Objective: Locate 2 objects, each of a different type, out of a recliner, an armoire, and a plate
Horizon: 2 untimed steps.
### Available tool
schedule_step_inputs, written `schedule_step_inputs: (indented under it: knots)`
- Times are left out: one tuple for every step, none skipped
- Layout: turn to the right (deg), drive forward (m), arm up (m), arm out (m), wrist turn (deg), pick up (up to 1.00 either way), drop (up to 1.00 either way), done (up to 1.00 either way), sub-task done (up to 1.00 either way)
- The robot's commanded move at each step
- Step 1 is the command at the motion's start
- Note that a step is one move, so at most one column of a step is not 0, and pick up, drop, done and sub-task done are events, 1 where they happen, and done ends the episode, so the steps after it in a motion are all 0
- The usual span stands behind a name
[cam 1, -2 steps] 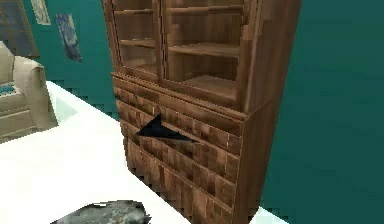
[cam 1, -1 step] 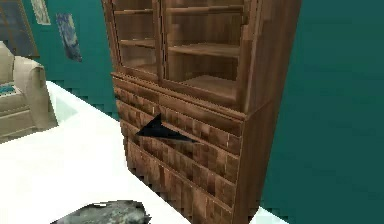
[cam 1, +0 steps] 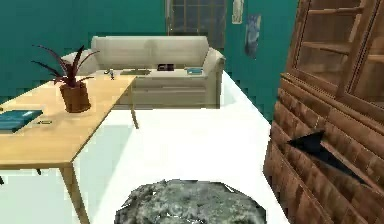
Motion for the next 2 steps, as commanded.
schedule_step_inputs:
  knots:
    - [-45.0,0.0,0.0,0.0,0.0,0.0,0.0,0.0,0.0]
    - [-45.0,0.0,0.0,0.0,0.0,0.0,0.0,0.0,0.0]
